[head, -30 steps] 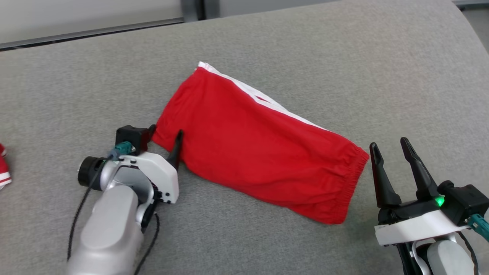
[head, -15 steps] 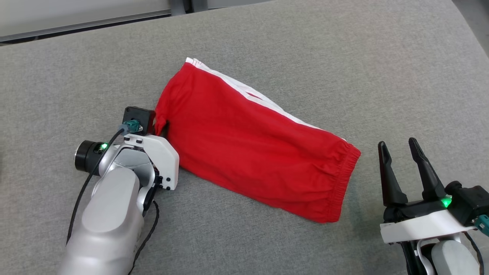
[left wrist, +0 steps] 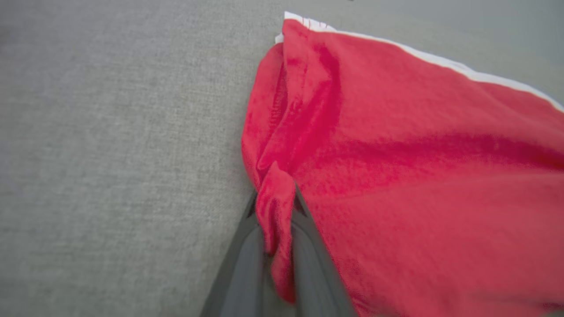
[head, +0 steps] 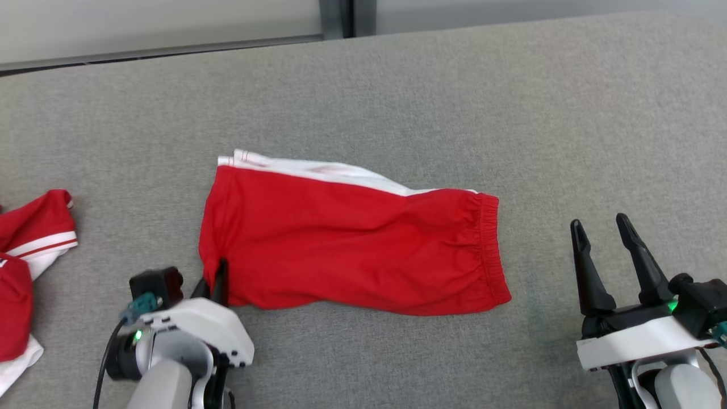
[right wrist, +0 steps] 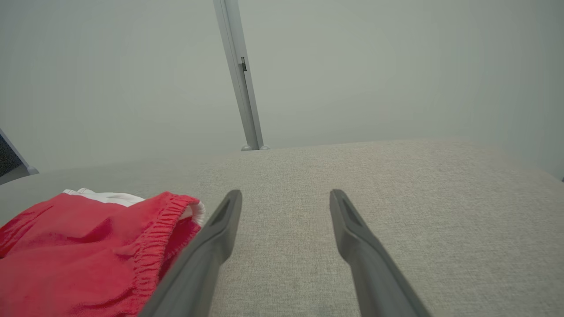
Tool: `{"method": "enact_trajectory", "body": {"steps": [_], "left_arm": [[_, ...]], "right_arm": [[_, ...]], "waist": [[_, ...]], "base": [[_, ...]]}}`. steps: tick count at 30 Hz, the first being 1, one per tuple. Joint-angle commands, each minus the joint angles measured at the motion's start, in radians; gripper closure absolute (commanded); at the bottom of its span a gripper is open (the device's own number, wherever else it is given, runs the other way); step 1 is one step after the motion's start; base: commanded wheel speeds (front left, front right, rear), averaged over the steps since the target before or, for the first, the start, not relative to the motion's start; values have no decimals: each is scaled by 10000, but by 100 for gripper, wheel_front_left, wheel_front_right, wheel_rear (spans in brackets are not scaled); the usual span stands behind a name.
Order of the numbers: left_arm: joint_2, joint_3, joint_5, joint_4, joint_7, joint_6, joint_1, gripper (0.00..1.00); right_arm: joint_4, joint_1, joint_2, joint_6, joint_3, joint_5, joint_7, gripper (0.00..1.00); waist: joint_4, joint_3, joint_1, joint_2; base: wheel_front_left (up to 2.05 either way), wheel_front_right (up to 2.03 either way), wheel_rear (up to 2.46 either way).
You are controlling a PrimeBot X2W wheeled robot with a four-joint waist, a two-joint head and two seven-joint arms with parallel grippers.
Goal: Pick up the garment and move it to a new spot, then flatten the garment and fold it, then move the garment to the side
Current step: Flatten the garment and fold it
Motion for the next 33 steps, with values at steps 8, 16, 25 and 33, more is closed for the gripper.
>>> {"method": "enact_trajectory", "body": {"steps": [8, 16, 25, 33], "left_arm": [[6, -258, -631, -1040, 439, 576, 2242, 85], [221, 89, -235, -3094, -2391, 380, 2013, 0], [642, 85, 899, -3856, -2734, 547, 2327, 0], [648, 6, 1129, -3890, -2750, 710, 2509, 0]], "right_arm": [[-116, 461, -49, -3, -120, 11, 415, 0], [-510, 633, 78, -2, -433, -341, 868, 0], [-879, 1085, 178, -3, -610, -578, 1386, 0], [-1121, 1374, 248, -3, -707, -631, 1646, 0]], "waist": [[306, -641, 0, -1], [239, -1009, 0, -1], [159, -1625, 0, -1], [198, -1752, 0, -1]], "base": [[0, 0, 0], [0, 0, 0], [0, 0, 0], [0, 0, 0]]}}
